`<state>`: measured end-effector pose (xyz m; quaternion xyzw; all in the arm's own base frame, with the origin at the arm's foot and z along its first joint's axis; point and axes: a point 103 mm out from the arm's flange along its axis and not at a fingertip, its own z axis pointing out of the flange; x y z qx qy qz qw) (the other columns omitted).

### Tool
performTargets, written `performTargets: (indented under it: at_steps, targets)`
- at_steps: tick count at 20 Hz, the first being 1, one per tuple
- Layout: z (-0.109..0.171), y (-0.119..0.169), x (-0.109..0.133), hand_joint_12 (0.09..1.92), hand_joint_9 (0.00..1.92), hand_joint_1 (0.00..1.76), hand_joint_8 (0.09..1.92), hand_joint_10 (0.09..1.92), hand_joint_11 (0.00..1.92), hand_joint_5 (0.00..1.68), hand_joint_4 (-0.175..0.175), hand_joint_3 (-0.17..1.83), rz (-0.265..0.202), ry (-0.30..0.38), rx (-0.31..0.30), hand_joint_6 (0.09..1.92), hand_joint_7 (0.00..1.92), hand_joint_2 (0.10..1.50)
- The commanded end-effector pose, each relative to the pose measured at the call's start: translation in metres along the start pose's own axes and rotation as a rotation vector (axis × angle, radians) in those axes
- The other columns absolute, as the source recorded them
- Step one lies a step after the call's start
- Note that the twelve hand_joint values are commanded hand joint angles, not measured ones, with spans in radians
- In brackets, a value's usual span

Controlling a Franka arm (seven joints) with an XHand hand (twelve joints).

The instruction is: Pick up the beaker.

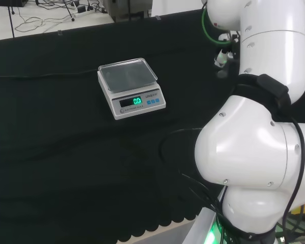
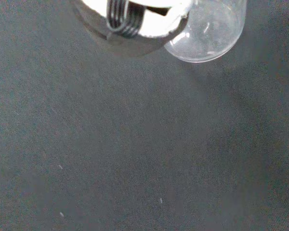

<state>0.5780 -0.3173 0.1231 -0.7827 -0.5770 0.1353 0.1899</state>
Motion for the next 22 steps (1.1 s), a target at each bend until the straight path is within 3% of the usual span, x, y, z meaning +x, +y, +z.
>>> performTargets:
  at_steps: [1, 8, 19, 22]
  targets:
    - [-0.087, -0.025, 0.011, 0.92, 0.97, 1.36, 1.26, 1.22, 1.0, 0.81, -0.175, 0.0, -0.093, -0.025, -0.128, 1.24, 0.71, 1.17]
    - [-0.116, -0.06, 0.023, 0.92, 0.97, 1.36, 1.25, 1.21, 1.0, 0.81, -0.175, 0.0, -0.175, -0.007, -0.119, 1.24, 0.71, 1.17]
    - [-0.138, -0.102, 0.058, 0.92, 0.98, 1.36, 1.25, 1.21, 1.0, 0.82, -0.175, 0.0, -0.35, 0.061, 0.014, 1.24, 0.72, 1.17]
    - [-0.139, -0.112, 0.059, 0.92, 0.98, 1.36, 1.25, 1.21, 1.0, 0.82, -0.175, 0.0, -0.384, 0.075, 0.02, 1.24, 0.72, 1.17]
